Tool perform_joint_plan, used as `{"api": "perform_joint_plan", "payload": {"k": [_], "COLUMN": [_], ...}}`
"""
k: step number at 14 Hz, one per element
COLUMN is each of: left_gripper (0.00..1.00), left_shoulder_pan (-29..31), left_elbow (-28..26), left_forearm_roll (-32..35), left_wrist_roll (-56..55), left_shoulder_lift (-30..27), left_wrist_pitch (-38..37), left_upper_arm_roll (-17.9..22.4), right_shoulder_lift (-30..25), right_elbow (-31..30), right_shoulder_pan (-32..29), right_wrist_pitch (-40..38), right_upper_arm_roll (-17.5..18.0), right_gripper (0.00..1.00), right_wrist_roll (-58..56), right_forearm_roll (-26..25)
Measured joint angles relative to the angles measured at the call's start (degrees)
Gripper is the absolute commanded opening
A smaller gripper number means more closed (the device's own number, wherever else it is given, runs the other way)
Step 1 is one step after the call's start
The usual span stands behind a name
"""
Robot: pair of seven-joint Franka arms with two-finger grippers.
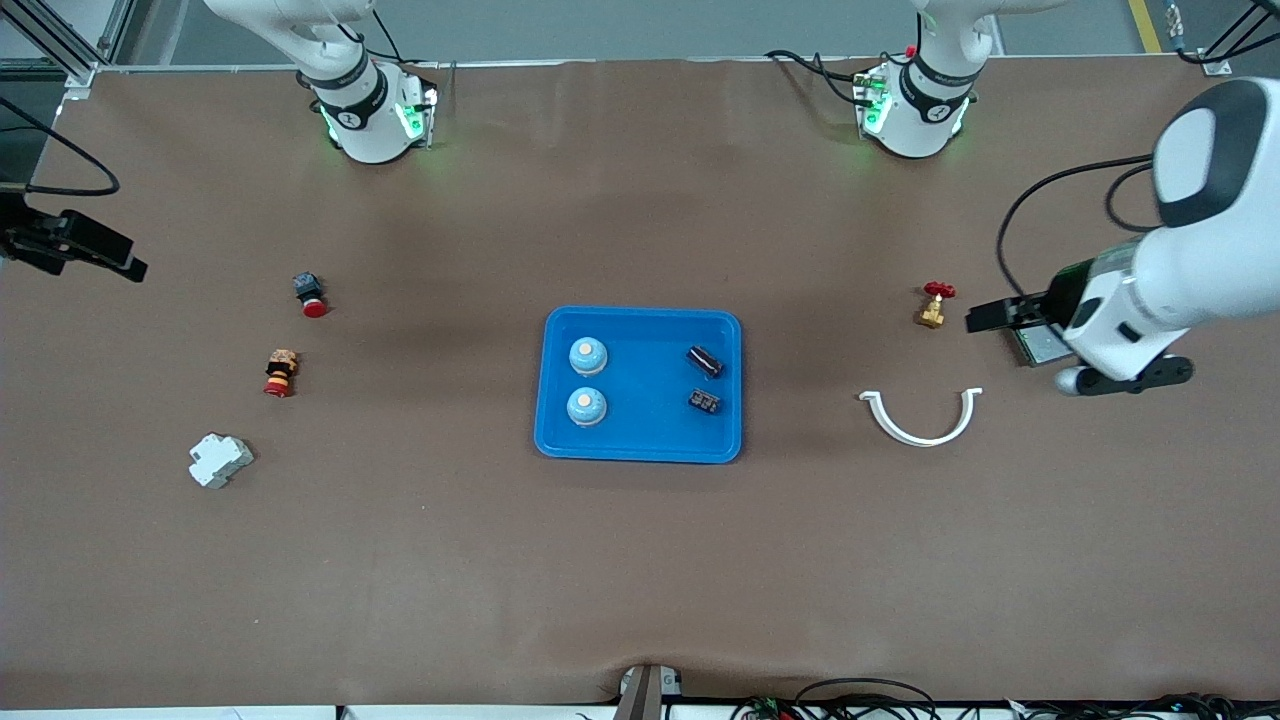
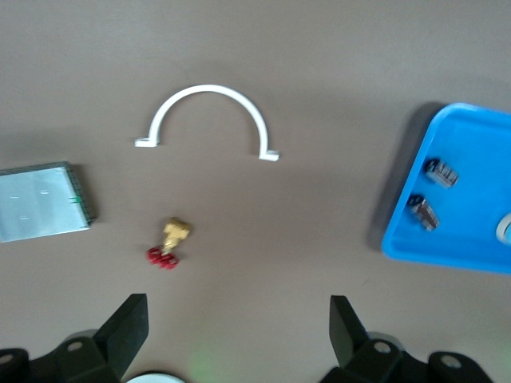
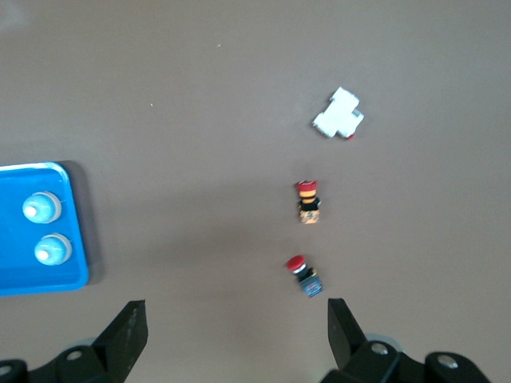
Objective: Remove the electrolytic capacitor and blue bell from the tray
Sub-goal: 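Move both grippers toward the blue tray, then grasp a capacitor with the left gripper while the right gripper grasps a bell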
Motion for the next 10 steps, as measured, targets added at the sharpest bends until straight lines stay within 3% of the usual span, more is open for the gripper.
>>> {"api": "perform_joint_plan", "payload": {"k": [10], "left_gripper": [1.0], "left_shoulder_pan": [-19.52], "left_elbow": [-2.38], "left_forearm_roll": [-0.42], "left_wrist_roll": [-32.39], "left_shoulder_lift": [13.75], "left_wrist_pitch": [26.44], "left_upper_arm_roll": [-1.03], "right_shoulder_lift": [0.24], "right_elbow": [0.79], "right_shoulder_pan": [21.61], "right_wrist_pitch": [-1.18], "right_upper_arm_roll": [1.68], "right_gripper": [1.0], "right_wrist_roll": [28.83], "right_forearm_roll": [0.02]}}
